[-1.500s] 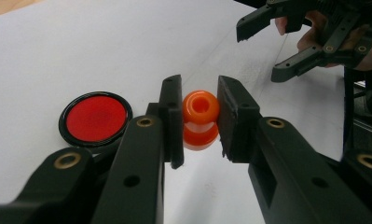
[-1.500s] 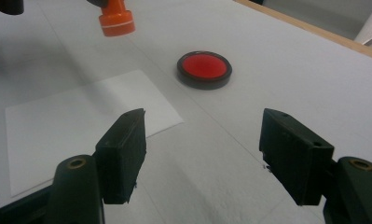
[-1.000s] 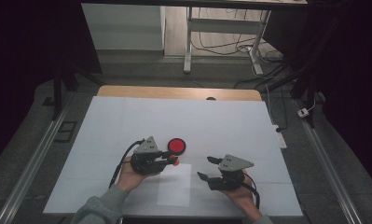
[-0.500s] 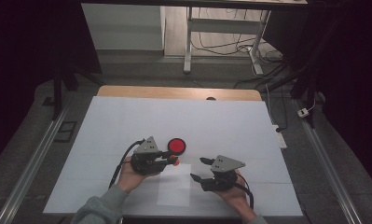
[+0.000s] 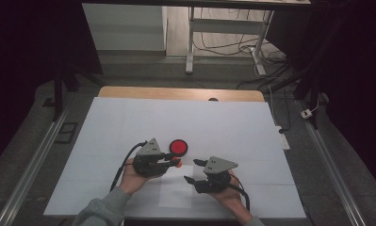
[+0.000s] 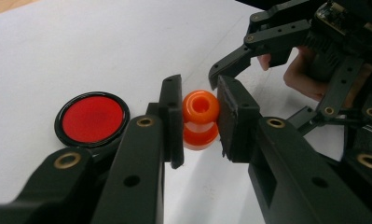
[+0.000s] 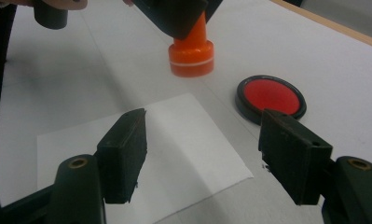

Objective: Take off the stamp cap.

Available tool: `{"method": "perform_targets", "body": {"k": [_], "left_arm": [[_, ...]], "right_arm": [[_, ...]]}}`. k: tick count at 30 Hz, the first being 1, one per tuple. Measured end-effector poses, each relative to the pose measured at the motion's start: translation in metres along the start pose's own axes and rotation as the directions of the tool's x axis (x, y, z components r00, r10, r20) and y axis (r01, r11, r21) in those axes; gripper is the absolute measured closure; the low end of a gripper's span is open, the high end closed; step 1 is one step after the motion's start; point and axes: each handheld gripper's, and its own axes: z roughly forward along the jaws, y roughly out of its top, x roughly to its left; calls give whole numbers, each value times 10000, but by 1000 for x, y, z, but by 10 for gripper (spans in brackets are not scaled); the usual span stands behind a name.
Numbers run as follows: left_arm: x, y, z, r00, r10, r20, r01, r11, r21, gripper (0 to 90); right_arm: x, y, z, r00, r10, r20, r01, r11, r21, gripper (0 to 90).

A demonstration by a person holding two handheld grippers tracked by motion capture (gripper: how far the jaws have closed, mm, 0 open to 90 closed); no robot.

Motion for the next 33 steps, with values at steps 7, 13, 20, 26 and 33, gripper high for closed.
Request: {"method": "perform_targets", "body": {"k": [7, 13, 20, 26, 33], "left_arm": [[-1, -1, 1, 10000, 56, -51, -56, 9999, -128, 722], [-1, 0, 0, 10000, -16, 6, 16, 9998, -202, 722], [-1, -2, 1, 10000, -40, 8, 40, 9999, -159, 722], [-1, -2, 1, 10000, -31, -33, 30, 9998, -198, 722], [-1, -2, 2, 10000, -42, 28, 42, 9999, -107, 722]], "right_arm": [[2, 3, 5, 10000, -31, 6, 31, 10000, -7, 319], [3, 7, 12, 10000, -66, -31, 66, 10000, 46, 322], [5, 8, 18, 9997, -257, 35, 256, 9996, 148, 342], [7, 10, 23, 9993, -318, 170, 314, 9991, 277, 344], [7, 13, 28, 9992, -343, 212, 336, 9989, 342, 345]]}}
